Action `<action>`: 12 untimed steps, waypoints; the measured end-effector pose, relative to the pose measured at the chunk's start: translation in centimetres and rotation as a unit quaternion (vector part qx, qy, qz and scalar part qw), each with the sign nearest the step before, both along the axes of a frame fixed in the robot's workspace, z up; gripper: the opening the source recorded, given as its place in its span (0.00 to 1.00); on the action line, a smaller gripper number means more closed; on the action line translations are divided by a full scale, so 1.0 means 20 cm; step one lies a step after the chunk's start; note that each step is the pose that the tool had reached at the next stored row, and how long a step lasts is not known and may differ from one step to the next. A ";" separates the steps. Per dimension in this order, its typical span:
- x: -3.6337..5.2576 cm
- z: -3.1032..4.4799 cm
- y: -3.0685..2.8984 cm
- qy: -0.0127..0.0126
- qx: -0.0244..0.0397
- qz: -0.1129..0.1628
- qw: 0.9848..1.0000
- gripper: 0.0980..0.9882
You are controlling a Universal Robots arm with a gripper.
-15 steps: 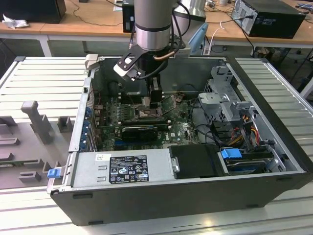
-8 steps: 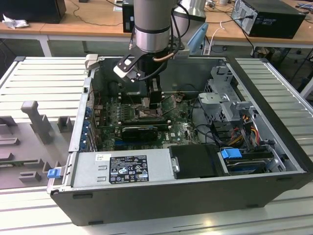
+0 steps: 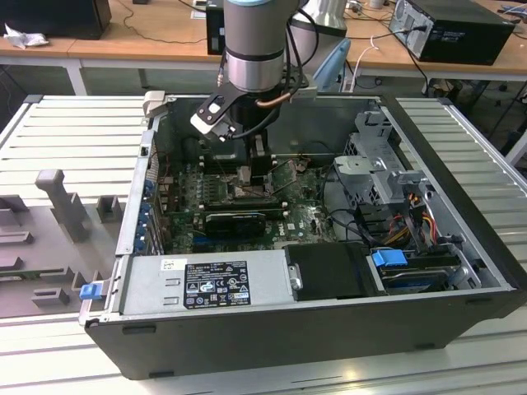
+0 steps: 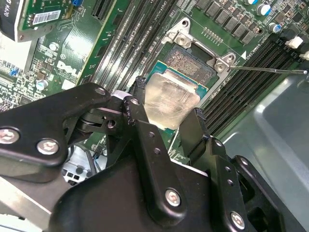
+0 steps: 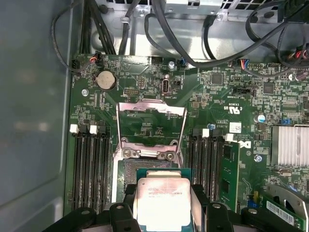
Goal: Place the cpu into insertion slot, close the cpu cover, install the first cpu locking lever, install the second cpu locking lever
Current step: 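Place the cpu into insertion slot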
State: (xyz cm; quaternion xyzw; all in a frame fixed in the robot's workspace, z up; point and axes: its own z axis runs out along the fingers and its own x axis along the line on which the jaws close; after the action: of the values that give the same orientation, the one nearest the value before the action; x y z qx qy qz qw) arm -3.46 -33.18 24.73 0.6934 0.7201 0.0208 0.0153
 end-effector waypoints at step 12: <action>-0.014 -0.065 0.008 0.001 0.000 0.000 1.000 0.48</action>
State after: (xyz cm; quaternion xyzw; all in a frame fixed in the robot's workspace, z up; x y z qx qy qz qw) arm -3.75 -33.01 23.43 0.6938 0.7198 0.0199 0.0144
